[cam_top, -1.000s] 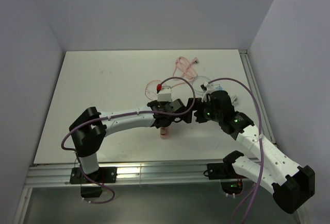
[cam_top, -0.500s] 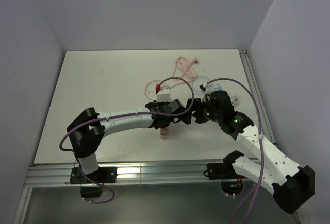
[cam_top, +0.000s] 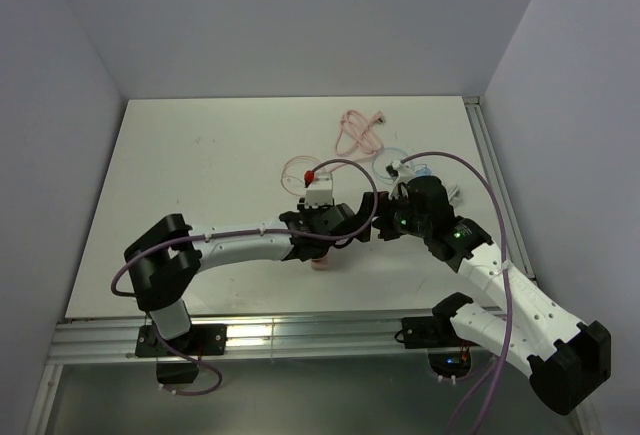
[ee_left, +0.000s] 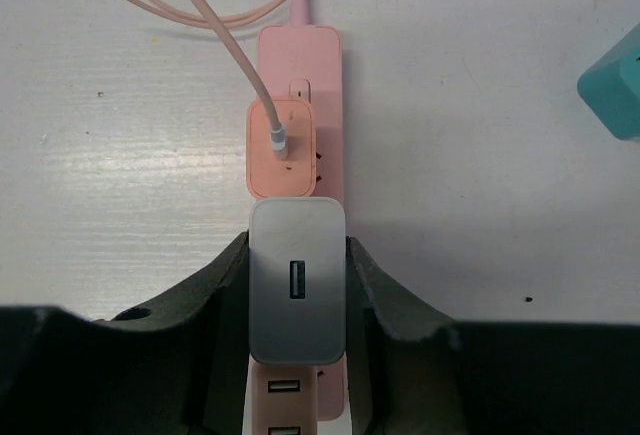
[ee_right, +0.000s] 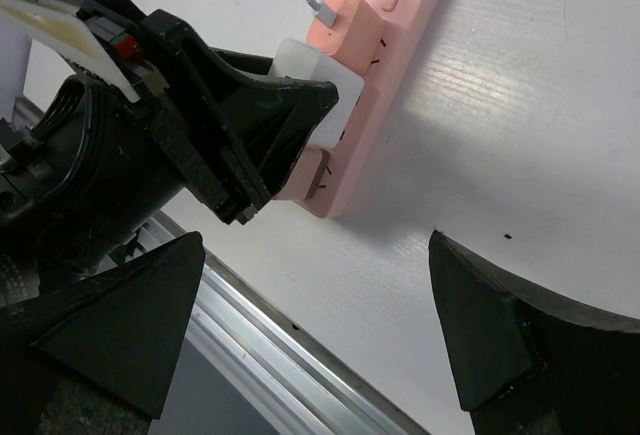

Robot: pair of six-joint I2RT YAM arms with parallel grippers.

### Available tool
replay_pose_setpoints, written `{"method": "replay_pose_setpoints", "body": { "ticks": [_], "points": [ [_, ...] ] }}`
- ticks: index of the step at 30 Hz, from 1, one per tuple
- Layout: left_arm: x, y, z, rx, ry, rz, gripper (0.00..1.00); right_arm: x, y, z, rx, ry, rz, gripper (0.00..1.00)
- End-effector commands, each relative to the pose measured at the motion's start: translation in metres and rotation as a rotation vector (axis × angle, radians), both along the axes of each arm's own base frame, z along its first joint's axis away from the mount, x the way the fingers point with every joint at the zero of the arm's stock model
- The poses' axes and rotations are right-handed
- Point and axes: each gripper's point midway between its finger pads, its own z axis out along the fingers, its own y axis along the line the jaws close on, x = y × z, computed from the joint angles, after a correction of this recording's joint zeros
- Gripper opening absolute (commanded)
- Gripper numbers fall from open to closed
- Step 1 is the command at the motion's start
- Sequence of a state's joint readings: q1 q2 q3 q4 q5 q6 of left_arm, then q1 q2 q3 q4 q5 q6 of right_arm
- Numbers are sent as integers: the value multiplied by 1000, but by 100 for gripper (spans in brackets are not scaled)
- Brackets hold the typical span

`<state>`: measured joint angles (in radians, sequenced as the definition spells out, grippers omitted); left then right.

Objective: Insert the plug

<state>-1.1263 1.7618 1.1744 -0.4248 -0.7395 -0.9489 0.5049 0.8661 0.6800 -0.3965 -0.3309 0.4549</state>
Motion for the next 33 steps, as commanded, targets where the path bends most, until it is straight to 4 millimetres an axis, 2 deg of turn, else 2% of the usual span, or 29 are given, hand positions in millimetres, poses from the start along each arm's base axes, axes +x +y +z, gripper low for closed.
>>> {"method": "replay_pose_setpoints", "body": {
  "ticks": [1, 8, 9, 14, 19, 21, 28, 33],
  "points": [
    [-25, 31, -85, 102, 176, -11, 0, 6, 3, 10, 20, -50, 9, 100],
    [-45, 49, -112, 112, 271, 78, 0, 4, 5, 11, 30, -43, 16, 100],
    [-44, 47, -116, 114, 280, 94, 0, 4, 5, 12, 32, -46, 19, 100],
    [-48, 43, -124, 81, 302, 99, 0, 2, 3, 12, 29, -45, 13, 100],
    [-56, 55, -131, 39, 281, 96, 0, 2, 2, 12, 25, -48, 11, 100],
    [-63, 65, -139, 52, 290, 103, 0, 1, 3, 13, 30, -48, 13, 100],
    [-89, 76, -170, 114, 362, 98, 0, 0, 3, 13, 33, -41, 18, 100],
    [-91, 71, -177, 107, 370, 70, 0, -1, 3, 16, 40, -42, 15, 100]
  ]
}}
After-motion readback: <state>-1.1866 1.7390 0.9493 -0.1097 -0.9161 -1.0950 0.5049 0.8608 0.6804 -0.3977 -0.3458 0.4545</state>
